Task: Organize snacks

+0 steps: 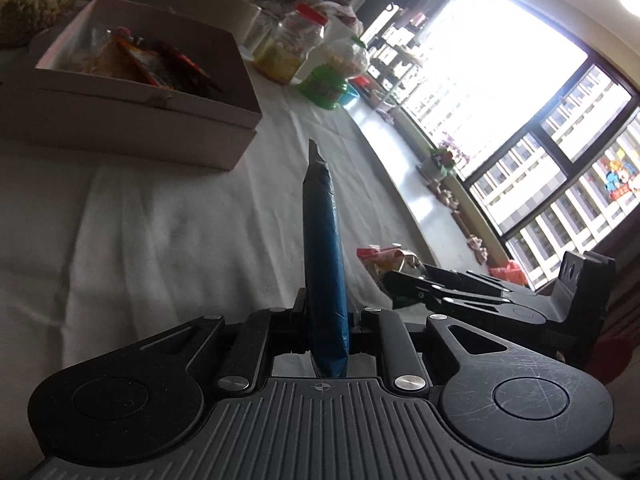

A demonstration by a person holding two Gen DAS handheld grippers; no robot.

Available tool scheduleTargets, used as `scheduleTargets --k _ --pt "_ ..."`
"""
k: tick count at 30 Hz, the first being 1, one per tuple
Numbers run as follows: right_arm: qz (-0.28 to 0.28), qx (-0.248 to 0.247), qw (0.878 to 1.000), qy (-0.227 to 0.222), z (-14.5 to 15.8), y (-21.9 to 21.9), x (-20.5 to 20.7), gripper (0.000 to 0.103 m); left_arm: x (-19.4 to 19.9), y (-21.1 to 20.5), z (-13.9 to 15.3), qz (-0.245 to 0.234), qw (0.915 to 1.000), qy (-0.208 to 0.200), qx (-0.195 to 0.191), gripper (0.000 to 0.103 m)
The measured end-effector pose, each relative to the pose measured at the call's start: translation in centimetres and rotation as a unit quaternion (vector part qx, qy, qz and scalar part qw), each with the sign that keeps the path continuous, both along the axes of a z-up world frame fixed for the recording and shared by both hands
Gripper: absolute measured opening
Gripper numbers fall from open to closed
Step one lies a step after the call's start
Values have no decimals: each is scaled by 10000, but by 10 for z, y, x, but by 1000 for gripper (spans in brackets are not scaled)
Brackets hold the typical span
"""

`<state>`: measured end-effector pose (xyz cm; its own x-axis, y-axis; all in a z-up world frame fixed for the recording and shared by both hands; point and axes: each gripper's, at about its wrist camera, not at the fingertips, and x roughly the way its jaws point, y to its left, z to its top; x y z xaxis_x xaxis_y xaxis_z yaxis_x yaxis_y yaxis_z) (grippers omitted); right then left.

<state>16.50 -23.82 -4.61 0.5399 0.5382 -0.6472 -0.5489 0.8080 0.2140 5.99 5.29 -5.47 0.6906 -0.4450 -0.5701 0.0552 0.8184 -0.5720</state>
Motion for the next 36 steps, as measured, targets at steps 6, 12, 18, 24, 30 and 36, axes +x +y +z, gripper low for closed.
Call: scheduleTargets --k 6,12,18,24,30,36 --pt "594 560 9934 -804 82 21 -14 57 -20 55 63 754 9947 -689 149 17" --pt "865 748 9777 -1764 169 65 4 56 17 110 126 1139 9846 -1307 225 17" --pt "618 627 9787 -1854 200 104 39 56 103 157 94 1529 9829 -904 -495 17" --pt "576 414 9860 -1508 187 133 61 49 150 183 18 1749 9829 -193 -544 24" --pt "781 224 9845 -1557 173 173 70 49 127 201 25 1977 9778 -626 -307 26" --pt "833 -94 9904 -1103 139 175 84 49 112 189 21 1579 9859 -546 -37 26"
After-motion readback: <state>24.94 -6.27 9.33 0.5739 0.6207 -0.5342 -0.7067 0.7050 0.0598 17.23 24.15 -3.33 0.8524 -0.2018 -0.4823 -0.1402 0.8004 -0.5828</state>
